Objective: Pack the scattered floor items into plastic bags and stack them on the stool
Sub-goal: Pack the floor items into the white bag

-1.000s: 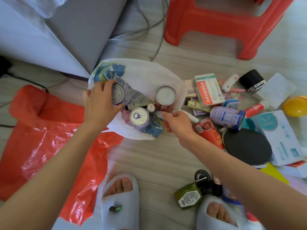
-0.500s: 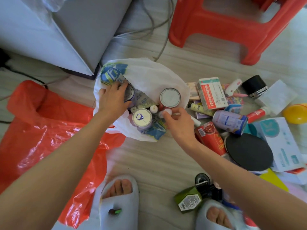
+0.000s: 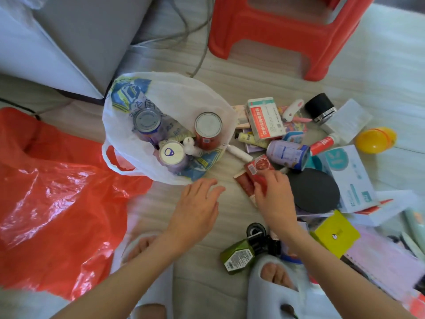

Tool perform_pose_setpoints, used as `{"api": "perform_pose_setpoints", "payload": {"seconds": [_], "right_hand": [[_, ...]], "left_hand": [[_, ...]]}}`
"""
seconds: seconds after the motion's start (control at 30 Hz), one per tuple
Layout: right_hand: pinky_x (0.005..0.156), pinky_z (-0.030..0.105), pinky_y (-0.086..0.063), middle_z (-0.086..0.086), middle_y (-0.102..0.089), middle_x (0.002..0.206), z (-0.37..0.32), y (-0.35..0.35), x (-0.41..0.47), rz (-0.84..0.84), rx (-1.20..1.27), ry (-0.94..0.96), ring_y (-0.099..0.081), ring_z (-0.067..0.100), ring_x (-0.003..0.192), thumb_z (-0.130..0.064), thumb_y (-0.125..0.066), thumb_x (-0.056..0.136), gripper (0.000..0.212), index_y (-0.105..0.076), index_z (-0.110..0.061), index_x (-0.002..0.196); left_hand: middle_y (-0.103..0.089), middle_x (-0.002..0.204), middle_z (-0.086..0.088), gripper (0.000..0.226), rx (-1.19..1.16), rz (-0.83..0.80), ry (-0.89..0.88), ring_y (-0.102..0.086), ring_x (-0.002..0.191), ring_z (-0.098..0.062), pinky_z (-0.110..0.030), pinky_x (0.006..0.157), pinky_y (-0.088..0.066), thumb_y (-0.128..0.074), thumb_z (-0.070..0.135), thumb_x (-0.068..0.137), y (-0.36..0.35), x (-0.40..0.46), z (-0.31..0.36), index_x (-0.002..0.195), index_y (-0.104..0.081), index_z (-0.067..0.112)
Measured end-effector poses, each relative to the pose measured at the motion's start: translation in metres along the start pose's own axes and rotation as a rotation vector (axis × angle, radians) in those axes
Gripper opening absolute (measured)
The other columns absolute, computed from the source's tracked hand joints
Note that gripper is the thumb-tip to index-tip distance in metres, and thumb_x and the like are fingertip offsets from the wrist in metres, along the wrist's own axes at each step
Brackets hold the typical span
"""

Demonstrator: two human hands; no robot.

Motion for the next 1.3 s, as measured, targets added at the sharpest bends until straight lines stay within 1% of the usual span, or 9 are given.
{"api": "perform_pose_setpoints", "payload": {"seconds": [0.1,0.2,0.3,0.5,0.63,0.8,0.93,1.13,1.3], "right_hand": [[0.081,0.045,-0.044,0.020,-0.058,0.110,0.025,-0.002,0.001,-0.113,-0.349,0.044,-0.055,0.039,0.097,-0.026,-0.064,0.079,0.042,-0.055,-0.004,0.114],[0.088,0.043,-0.040,0.018,-0.055,0.119,0.038,-0.005,0.011,-0.191,-0.434,0.061,-0.050,0.036,0.107,-0.037,-0.066,0.079,0.062,-0.046,-0.005,0.128],[0.090,0.042,-0.036,0.016,-0.052,0.125,0.045,-0.006,0.021,-0.220,-0.440,0.057,-0.045,0.034,0.113,-0.048,-0.061,0.080,0.069,-0.040,-0.008,0.132],[0.092,0.041,-0.032,0.012,-0.053,0.125,0.055,-0.005,0.040,-0.310,-0.408,0.054,-0.043,0.032,0.113,-0.058,-0.055,0.078,0.067,-0.040,-0.013,0.125],[0.090,0.040,-0.032,0.011,-0.055,0.121,0.055,-0.005,0.039,-0.296,-0.403,0.080,-0.044,0.032,0.111,-0.057,-0.054,0.078,0.063,-0.043,-0.013,0.122],[0.089,0.039,-0.032,0.008,-0.057,0.119,0.055,-0.003,0.039,-0.255,-0.342,0.078,-0.045,0.030,0.110,-0.056,-0.056,0.076,0.061,-0.045,-0.015,0.120],[0.091,0.039,-0.031,0.008,-0.054,0.122,0.053,-0.004,0.034,-0.265,-0.345,0.097,-0.043,0.028,0.113,-0.056,-0.056,0.076,0.065,-0.041,-0.017,0.126],[0.096,0.041,-0.030,0.009,-0.049,0.130,0.048,-0.009,0.031,-0.303,-0.430,0.115,-0.038,0.028,0.121,-0.055,-0.056,0.078,0.071,-0.035,-0.013,0.131],[0.097,0.042,-0.029,0.006,-0.055,0.123,0.044,-0.010,0.035,-0.311,-0.409,0.125,-0.043,0.025,0.116,-0.059,-0.056,0.074,0.066,-0.044,-0.015,0.122]], "left_hand": [[-0.064,0.114,-0.007,0.052,0.112,-0.272,-0.097,-0.057,0.106,-0.024,-0.032,0.081,-0.046,-0.071,0.029,0.061,-0.045,-0.011,0.016,0.110,-0.057,0.018],[-0.064,0.119,-0.009,0.063,0.190,-0.444,-0.181,-0.062,0.107,-0.025,-0.032,0.078,-0.053,-0.083,0.025,0.048,-0.072,-0.004,0.024,0.108,-0.065,0.016],[-0.061,0.125,-0.008,0.048,0.232,-0.399,-0.322,-0.059,0.112,-0.024,-0.034,0.083,-0.052,-0.057,0.020,0.069,-0.081,0.015,0.036,0.117,-0.063,0.015],[-0.060,0.126,-0.007,0.058,0.301,-0.468,-0.387,-0.058,0.114,-0.027,-0.040,0.088,-0.050,-0.031,0.021,0.074,-0.097,0.020,0.032,0.126,-0.056,0.016],[-0.064,0.110,-0.011,0.053,0.308,-0.403,-0.395,-0.057,0.104,-0.031,-0.040,0.089,-0.048,-0.030,0.017,0.075,-0.096,0.020,0.040,0.123,-0.051,0.013],[-0.066,0.114,-0.010,0.043,0.342,-0.338,-0.436,-0.060,0.110,-0.030,-0.045,0.091,-0.048,-0.041,0.016,0.073,-0.092,0.035,0.043,0.107,-0.067,0.016],[-0.066,0.100,-0.007,0.035,0.323,-0.315,-0.391,-0.063,0.100,-0.028,-0.043,0.092,-0.048,-0.052,0.014,0.072,-0.093,0.032,0.043,0.105,-0.065,0.015],[-0.059,0.079,-0.007,0.075,0.226,-0.406,-0.259,-0.059,0.066,-0.024,-0.030,0.055,-0.048,-0.080,0.008,0.043,-0.087,0.022,0.023,0.111,-0.049,0.019],[-0.056,0.086,-0.011,0.060,-0.002,-0.378,0.084,-0.058,0.074,-0.028,-0.032,0.062,-0.049,-0.074,0.007,0.061,-0.073,0.012,0.004,0.118,-0.055,0.013]]}}
Point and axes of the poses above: each hand's wrist, its own x-axis towards the middle knuckle, its own y-axis out of the back of the hand, z = x × y, the point moved 5 cm from there along x, towards the middle knuckle
